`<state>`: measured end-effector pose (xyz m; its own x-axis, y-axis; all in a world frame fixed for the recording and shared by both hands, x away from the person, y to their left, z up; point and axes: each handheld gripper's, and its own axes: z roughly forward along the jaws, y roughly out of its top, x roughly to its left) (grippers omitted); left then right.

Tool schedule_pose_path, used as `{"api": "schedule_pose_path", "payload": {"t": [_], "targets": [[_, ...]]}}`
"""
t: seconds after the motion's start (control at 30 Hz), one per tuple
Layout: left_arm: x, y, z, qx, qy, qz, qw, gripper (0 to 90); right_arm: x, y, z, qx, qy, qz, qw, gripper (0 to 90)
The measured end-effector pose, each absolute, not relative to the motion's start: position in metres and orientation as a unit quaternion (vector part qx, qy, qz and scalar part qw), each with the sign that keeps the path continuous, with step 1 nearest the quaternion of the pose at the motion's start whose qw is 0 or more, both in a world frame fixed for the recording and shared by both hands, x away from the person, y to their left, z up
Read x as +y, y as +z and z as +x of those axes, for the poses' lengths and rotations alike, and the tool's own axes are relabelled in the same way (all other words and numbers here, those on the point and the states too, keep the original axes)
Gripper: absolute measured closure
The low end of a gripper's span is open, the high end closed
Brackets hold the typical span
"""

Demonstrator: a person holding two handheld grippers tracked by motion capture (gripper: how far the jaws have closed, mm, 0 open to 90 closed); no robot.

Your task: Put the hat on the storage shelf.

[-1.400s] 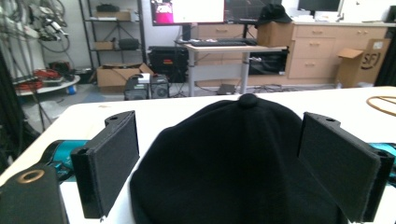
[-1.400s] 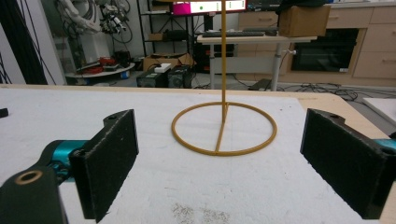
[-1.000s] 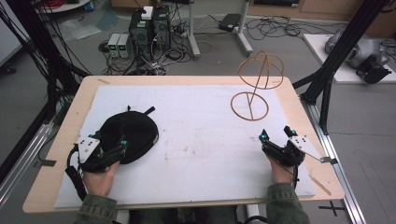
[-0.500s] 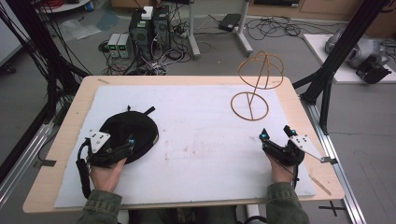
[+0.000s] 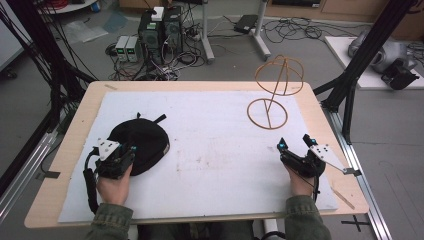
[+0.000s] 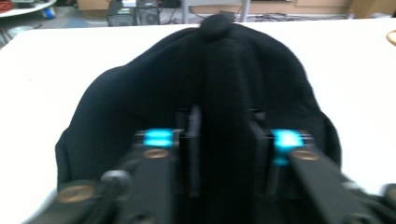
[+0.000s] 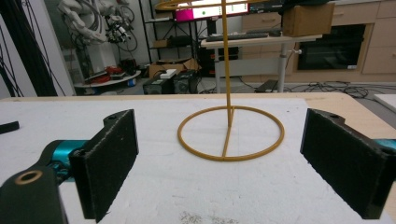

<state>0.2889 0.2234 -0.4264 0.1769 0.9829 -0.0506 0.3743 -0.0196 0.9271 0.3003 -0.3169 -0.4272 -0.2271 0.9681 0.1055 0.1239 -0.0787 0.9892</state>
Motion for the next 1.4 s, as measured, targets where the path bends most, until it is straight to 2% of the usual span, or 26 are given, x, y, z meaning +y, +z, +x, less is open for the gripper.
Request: {"api": "schedule_pose_path", "payload": {"t": [0.03,0.1,0.4,0.83,1.4], "targets": [[0.224,-0.427,0.289,0.543,0.341,0.625,0.445,85.2,-0.317,-0.427,0.3,0.56,0.548,0.488,0.385,10.5],[0.225,-0.427,0.289,0.542,0.338,0.625,0.449,87.3,-0.317,-0.427,0.301,0.561,0.548,0.485,0.386,10.5],[0.225,-0.425,0.287,0.521,0.352,0.629,0.457,87.8,-0.317,-0.427,0.301,0.561,0.547,0.486,0.387,10.5],[0.226,-0.41,0.278,0.485,0.392,0.606,0.494,87.8,-0.317,-0.427,0.301,0.562,0.548,0.486,0.384,10.5],[0.209,-0.334,0.291,0.423,0.431,0.572,0.555,87.7,-0.312,-0.426,0.298,0.56,0.555,0.478,0.389,10.5]]}}
